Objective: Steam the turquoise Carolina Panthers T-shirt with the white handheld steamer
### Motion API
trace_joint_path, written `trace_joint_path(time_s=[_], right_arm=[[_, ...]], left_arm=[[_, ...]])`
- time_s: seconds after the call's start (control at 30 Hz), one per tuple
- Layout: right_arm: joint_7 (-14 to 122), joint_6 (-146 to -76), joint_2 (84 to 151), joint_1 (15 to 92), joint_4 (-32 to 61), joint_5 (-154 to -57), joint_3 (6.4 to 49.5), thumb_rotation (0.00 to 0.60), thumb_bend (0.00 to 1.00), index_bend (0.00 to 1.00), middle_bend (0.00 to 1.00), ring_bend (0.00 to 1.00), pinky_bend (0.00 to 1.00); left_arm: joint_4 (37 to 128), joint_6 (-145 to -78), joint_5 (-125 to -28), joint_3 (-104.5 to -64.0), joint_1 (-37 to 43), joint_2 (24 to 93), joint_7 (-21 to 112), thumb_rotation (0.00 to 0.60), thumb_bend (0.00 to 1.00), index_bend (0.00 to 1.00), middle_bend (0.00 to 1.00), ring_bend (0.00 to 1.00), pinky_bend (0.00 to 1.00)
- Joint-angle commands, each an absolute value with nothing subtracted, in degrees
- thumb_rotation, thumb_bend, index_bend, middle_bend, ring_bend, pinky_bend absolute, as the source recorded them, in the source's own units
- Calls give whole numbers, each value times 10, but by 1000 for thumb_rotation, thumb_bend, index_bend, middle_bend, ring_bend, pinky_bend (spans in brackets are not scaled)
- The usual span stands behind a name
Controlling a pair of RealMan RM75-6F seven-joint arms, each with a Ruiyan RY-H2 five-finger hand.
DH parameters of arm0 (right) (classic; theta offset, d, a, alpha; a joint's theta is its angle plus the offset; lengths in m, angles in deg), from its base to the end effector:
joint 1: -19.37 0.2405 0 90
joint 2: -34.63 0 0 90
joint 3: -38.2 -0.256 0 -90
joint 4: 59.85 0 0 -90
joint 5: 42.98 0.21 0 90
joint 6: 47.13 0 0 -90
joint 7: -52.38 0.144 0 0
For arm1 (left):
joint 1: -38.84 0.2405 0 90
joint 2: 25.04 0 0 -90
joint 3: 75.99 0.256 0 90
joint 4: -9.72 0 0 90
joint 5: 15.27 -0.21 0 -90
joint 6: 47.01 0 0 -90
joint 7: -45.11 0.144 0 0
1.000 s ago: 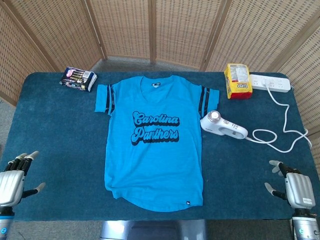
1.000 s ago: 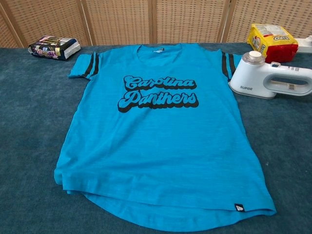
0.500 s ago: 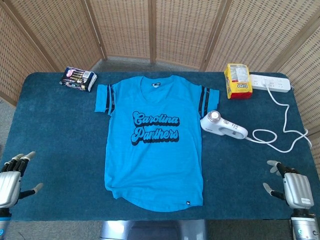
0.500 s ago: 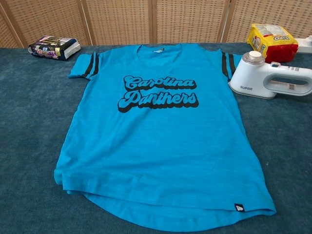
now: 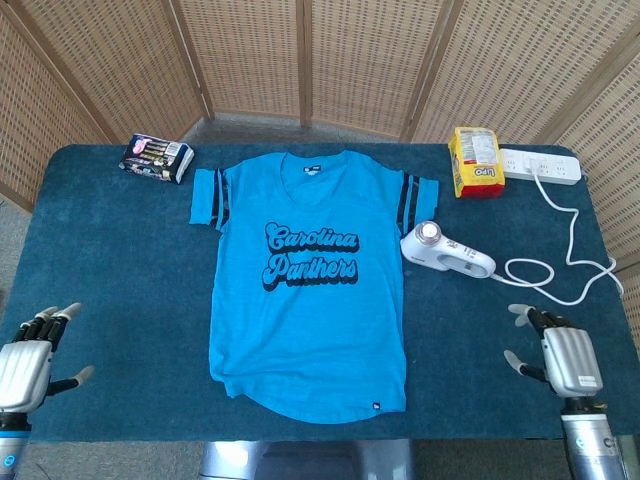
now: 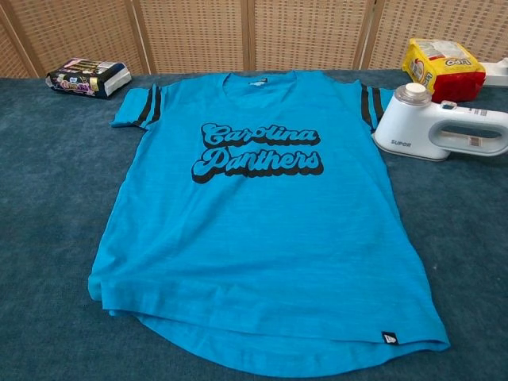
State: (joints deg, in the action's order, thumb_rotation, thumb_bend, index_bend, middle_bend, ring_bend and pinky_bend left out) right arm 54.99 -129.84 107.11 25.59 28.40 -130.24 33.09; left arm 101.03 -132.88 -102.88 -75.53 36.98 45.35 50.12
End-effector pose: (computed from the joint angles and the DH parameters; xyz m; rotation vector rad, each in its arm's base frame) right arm -0.3023 -0.1963 0.1173 1.3772 -0.9792 1.0248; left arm -0.3117 0.1519 0.1180 -1.4096 -0.9600 -0.8579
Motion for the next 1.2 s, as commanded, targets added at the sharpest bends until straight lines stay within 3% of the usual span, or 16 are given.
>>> trace_joint_path(time_s=[0.03, 0.43, 0.8, 1.2], right_arm=[[535, -1287, 1084, 277, 297, -1297, 310, 599, 243, 283, 403, 385, 424], [495, -1191, 1114, 359, 318, -1220, 252, 599, 244, 163, 281, 281, 381], [434, -1144, 1197, 427, 216, -1123, 205, 599, 244, 103, 229, 218, 319], [408, -1132, 1243, 468, 139, -1086, 192, 599, 244, 89, 216, 204, 294]], left_arm=[[1012, -1327, -1031, -755, 368, 454, 504, 475, 160, 126, 234, 149, 214], [1018, -1324, -1029, -754, 366, 452, 515, 472, 159, 126, 234, 149, 215], [1030, -1312, -1026, -754, 360, 454, 535, 477, 159, 126, 234, 149, 214], [1039, -1308, -1024, -753, 357, 455, 550, 479, 160, 126, 234, 149, 214]])
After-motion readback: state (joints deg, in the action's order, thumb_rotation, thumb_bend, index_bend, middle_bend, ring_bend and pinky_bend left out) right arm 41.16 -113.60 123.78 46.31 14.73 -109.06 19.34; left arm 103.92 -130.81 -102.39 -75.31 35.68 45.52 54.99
